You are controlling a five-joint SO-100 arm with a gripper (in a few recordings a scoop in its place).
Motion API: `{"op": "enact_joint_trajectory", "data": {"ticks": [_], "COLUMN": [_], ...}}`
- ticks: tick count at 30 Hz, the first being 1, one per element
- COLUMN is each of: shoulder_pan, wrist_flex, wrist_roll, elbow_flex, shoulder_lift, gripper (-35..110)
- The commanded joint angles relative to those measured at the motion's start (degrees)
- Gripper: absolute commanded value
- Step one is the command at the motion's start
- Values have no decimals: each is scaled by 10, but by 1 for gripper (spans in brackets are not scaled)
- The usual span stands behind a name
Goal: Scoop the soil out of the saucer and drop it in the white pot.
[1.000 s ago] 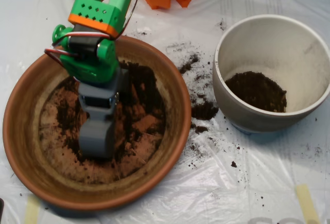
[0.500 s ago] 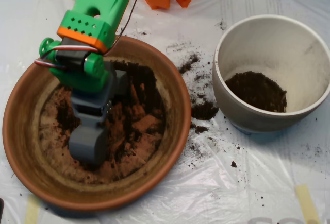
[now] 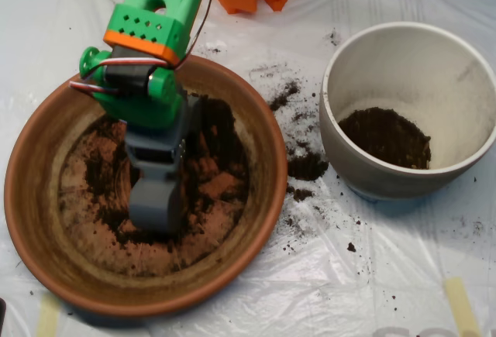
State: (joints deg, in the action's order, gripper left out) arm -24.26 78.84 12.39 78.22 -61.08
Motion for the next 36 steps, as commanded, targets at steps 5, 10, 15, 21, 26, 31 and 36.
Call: {"op": "enact_joint_trajectory", "data": {"ticks": [5,10,15,21,26,31,36], "shoulder_pan": [23,11,-4,-11,-1,4,0], "wrist_flex": [1,-26,-64,-120,-179,-215,-224], "wrist_roll": [15,15,25,45,65,82,100], "elbow_flex": [107,148,189,258,338,399,431], "shoulder_lift": [-79,-98,-126,-185,-240,-289,-316], "gripper": [45,22,22,21,17,10,1]}}
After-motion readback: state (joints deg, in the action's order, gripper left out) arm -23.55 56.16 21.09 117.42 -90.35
